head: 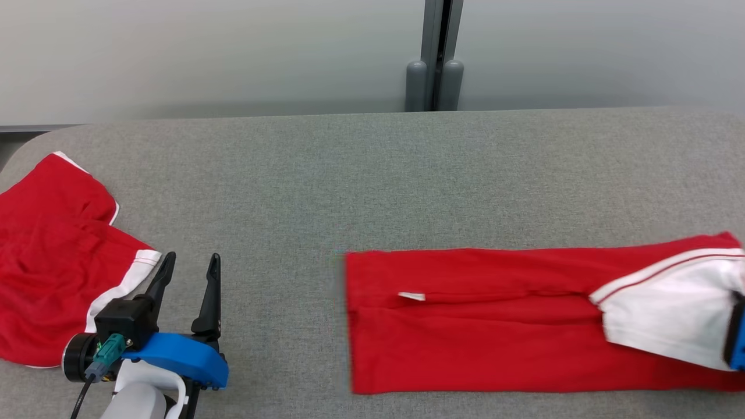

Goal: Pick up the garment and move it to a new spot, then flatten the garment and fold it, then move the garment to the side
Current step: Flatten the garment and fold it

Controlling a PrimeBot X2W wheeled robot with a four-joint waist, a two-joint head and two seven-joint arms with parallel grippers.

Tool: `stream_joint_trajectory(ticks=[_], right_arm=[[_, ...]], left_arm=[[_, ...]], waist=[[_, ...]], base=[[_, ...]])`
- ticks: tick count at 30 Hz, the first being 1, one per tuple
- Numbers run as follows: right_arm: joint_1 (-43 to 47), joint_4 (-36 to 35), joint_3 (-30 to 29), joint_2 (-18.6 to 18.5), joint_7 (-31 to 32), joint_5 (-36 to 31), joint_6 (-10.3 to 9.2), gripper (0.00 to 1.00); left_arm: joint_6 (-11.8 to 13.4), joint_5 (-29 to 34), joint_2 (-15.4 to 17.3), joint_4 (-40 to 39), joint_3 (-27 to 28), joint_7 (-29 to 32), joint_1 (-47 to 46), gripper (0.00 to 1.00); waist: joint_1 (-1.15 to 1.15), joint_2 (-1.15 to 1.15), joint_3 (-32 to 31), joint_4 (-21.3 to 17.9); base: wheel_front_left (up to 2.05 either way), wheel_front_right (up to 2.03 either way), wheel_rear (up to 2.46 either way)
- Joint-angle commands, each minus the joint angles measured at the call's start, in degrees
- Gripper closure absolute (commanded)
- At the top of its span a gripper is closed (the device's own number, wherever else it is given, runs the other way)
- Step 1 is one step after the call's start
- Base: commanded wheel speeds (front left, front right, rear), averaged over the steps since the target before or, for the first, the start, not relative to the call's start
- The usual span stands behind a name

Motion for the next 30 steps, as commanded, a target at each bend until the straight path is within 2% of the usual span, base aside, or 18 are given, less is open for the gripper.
stream_joint_trajectory(ticks=[1, 4, 9, 12, 18, 24, 30], right_arm=[[1.0, -1.8, -1.2, -1.3, 0.5, -1.4, -0.05, 1.0], [2.8, -5.0, -2.3, -2.6, 1.0, -2.7, -0.04, 1.0], [4.8, -10.6, 0.4, -1.7, 2.1, -1.3, -0.04, 1.0], [6.2, -15.1, 5.8, 0.3, 4.1, -0.1, -0.03, 1.0], [6.1, -20.5, 21.6, 2.3, 7.3, 2.6, -0.03, 1.0], [1.7, -16.3, 33.9, 5.6, 5.6, 4.3, -0.03, 1.0], [-4.4, -6.2, 39.3, 10.7, 2.0, 5.0, -0.03, 1.0]], left_arm=[[-0.1, 0.4, -0.1, -0.1, 0.1, -0.3, 0.2, 0.0], [-0.4, 0.6, -0.3, -0.2, -0.1, -0.3, -0.2, 0.0], [-0.5, 0.9, -0.1, -0.3, -0.2, -0.3, -0.7, 0.0], [-0.5, 0.9, 0.1, -0.4, 0.1, -0.3, -0.7, 0.0], [-0.6, 1.2, 0.0, -0.8, -0.1, -0.3, -1.0, 0.0], [-0.9, 1.4, -0.3, -1.2, -1.1, 0.0, -1.9, 0.0], [-1.3, 1.5, -0.2, -1.2, -2.0, 0.1, -2.6, 0.0]], waist=[[0.0, 0.0, 0.0, 0.0], [0.0, 0.0, -0.1, 0.2], [0.0, 0.0, -0.3, 0.6], [0.0, 0.0, -0.6, 0.8], [0.0, 0.0, -1.7, 1.4], [0.0, 0.0, -2.2, 2.5], [0.0, 0.0, -2.1, 3.6]], base=[[0.0, 0.0, 0.0], [0.0, 0.0, 0.0], [0.0, 0.0, 0.0], [0.0, 0.0, 0.0], [0.0, 0.0, 0.0], [0.0, 0.0, 0.0], [0.0, 0.0, 0.0]])
